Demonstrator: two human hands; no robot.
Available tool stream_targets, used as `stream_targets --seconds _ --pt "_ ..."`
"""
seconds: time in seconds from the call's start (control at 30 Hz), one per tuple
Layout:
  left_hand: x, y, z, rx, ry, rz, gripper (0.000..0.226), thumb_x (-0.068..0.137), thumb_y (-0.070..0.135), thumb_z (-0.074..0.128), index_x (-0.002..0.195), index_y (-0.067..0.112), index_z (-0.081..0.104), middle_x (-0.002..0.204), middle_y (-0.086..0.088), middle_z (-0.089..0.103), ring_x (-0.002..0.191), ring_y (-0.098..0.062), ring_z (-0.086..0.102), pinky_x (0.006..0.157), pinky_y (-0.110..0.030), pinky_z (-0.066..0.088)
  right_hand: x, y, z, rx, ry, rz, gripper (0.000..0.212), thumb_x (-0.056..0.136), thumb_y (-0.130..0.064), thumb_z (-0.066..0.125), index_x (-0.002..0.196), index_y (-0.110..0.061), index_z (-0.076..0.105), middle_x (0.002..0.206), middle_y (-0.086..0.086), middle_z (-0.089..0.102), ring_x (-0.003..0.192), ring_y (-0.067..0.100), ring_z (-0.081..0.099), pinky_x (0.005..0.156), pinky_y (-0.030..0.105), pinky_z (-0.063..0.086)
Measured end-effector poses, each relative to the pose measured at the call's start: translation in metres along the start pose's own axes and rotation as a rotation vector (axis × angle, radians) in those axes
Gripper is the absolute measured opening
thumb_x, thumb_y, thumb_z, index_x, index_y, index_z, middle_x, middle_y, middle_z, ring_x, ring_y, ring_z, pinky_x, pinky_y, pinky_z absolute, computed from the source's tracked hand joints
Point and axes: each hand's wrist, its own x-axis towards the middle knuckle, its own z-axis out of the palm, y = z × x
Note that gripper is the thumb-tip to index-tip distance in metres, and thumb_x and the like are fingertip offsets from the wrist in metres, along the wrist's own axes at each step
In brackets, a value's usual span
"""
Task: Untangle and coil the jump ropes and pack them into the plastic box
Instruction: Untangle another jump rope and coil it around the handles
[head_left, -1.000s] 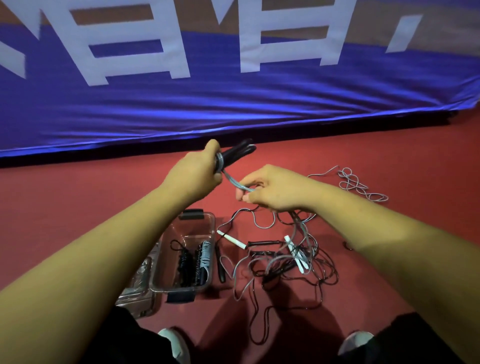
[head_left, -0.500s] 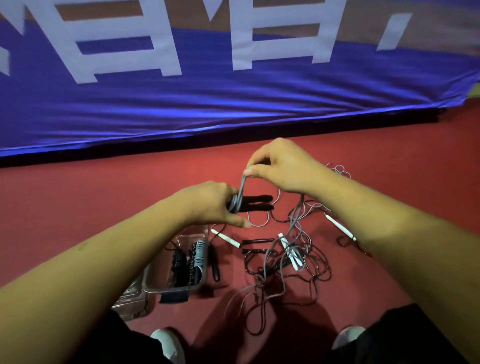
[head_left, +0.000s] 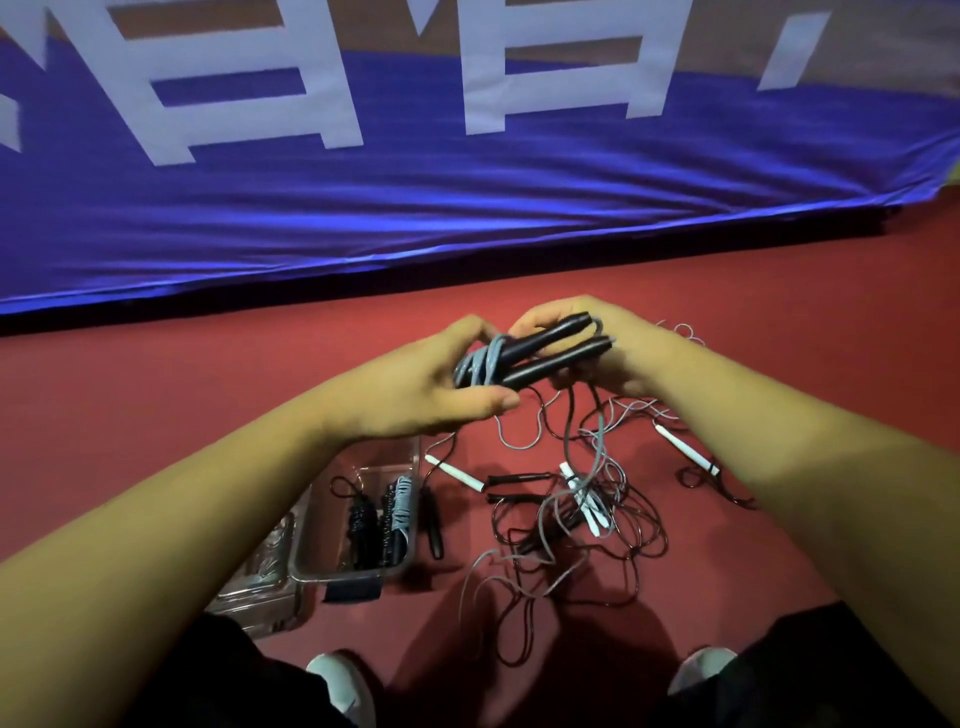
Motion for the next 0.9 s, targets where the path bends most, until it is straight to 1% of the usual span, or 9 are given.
stream_targets --seconds 0.13,0.23,0.33,0.43,0.6,0.7,0.77,0.83,0.9 --pt "0.000 0.006 -0.001 -0.273 0.015 -0.008 0.055 0.095 0.019 0.064 0.140 0.033 0.037 0.067 -0.005 0.052 0.049 -0.015 0.039 0.043 -0.023 0.030 -0.001 0.011 0.015 -0.015 0.003 0.034 0.034 0.093 0.004 0.050 0.067 -0.014 0.062 0.053 0.005 0.053 0.046 0.010 0.047 0.051 0.023 0.038" --pt "0.003 0.005 -0.007 -0.402 0.101 -0.092 0.033 0.098 0.016 0.055 0.131 0.018 0.048 0.066 -0.003 0.052 0.050 -0.015 0.038 0.045 -0.021 0.026 0.001 0.011 0.022 -0.058 -0.106 0.088 0.025 0.101 -0.017 0.046 0.085 -0.014 0.066 0.056 0.004 0.054 0.051 0.015 0.046 0.051 0.023 0.040" --pt "0.006 -0.001 -0.013 -0.382 0.171 -0.218 0.022 0.101 0.022 0.051 0.117 0.008 0.045 0.062 -0.006 0.045 0.042 -0.013 0.032 0.042 -0.018 0.024 0.003 0.010 0.029 -0.117 -0.149 0.138 0.029 0.102 -0.031 0.043 0.093 -0.014 0.065 0.056 0.002 0.046 0.049 0.015 0.037 0.049 0.026 0.035" --pt "0.008 -0.006 -0.017 -0.278 0.221 -0.246 0.014 0.101 0.025 0.052 0.104 0.015 0.044 0.064 -0.008 0.046 0.043 -0.014 0.034 0.042 -0.020 0.026 0.002 0.001 0.035 -0.153 -0.142 0.154 0.032 0.102 -0.035 0.043 0.097 -0.014 0.066 0.051 -0.002 0.039 0.043 0.012 0.028 0.045 0.022 0.029" --pt "0.009 -0.016 -0.025 -0.010 0.261 -0.211 0.022 0.094 0.027 0.064 0.101 0.018 0.045 0.059 0.001 0.051 0.046 -0.016 0.041 0.041 -0.027 0.035 -0.007 -0.027 0.037 -0.571 -0.059 -0.066 0.015 0.096 -0.018 0.056 0.096 -0.010 0.069 0.044 -0.014 0.047 0.039 0.002 0.042 0.046 0.010 0.032" --pt "0.008 -0.020 -0.024 0.289 0.301 -0.156 0.028 0.091 0.029 0.068 0.108 0.016 0.050 0.068 0.006 0.057 0.053 -0.011 0.052 0.053 -0.026 0.040 -0.008 -0.033 0.041 -0.800 -0.054 -0.134 0.019 0.094 -0.019 0.056 0.088 -0.004 0.066 0.061 -0.003 0.058 0.054 0.007 0.045 0.054 0.023 0.034" --pt "0.009 -0.021 -0.021 0.425 0.285 -0.147 0.033 0.089 0.029 0.069 0.115 0.015 0.052 0.083 0.000 0.062 0.073 -0.022 0.060 0.063 -0.030 0.037 -0.008 -0.033 0.044 -0.888 -0.057 -0.144 0.027 0.094 -0.021 0.056 0.077 -0.001 0.060 0.063 0.009 0.051 0.057 0.018 0.039 0.059 0.035 0.033" --pt "0.010 -0.023 -0.016 0.545 0.229 -0.144 0.039 0.089 0.030 0.068 0.121 0.015 0.051 0.097 -0.008 0.067 0.088 -0.033 0.062 0.066 -0.031 0.036 -0.009 -0.034 0.046 -0.944 -0.057 -0.149 0.032 0.094 -0.025 0.057 0.068 -0.006 0.056 0.058 0.007 0.047 0.056 0.021 0.039 0.058 0.037 0.035" --pt "0.011 -0.024 -0.011 0.667 0.156 -0.144 0.038 0.090 0.034 0.065 0.119 0.016 0.048 0.102 -0.012 0.067 0.093 -0.036 0.062 0.067 -0.036 0.041 -0.011 -0.037 0.047 -0.985 -0.025 -0.145 0.030 0.093 -0.032 0.059 0.070 -0.013 0.062 0.055 0.002 0.048 0.055 0.021 0.043 0.058 0.035 0.037"
